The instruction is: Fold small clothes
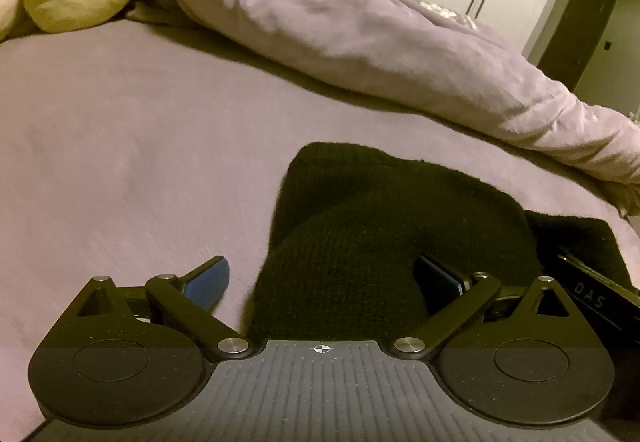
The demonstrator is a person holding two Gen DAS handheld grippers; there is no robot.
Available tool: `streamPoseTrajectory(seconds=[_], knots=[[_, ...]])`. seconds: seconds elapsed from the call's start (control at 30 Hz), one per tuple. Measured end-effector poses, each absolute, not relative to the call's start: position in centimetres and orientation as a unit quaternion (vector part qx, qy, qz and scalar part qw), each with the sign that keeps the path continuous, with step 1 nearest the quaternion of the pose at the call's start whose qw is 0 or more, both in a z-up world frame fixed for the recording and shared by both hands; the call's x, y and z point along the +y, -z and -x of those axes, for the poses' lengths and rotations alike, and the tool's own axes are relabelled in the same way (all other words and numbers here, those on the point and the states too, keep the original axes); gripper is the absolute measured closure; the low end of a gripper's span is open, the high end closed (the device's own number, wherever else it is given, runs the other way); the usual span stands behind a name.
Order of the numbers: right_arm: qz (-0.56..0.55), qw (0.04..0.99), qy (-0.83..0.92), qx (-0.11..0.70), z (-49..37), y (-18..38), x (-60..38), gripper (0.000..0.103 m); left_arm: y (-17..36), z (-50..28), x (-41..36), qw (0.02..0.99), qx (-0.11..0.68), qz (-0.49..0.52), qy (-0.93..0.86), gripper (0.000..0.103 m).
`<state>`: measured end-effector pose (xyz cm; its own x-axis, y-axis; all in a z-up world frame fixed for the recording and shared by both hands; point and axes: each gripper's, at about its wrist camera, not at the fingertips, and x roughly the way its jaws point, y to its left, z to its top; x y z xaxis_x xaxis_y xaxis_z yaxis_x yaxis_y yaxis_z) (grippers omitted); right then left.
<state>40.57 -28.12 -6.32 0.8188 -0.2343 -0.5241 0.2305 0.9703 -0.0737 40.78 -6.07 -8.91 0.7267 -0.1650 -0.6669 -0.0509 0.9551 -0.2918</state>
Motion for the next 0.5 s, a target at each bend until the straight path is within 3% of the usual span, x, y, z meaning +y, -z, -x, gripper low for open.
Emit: streamPoseTrajectory(seconds=[0.5], knots=[[-0.036,0.951,0.117,0.283,-40.4,6.2,-29.3,0.004,8.5,-40.7,-5.7,0.912,0.374,0.163,0.036,0.000]])
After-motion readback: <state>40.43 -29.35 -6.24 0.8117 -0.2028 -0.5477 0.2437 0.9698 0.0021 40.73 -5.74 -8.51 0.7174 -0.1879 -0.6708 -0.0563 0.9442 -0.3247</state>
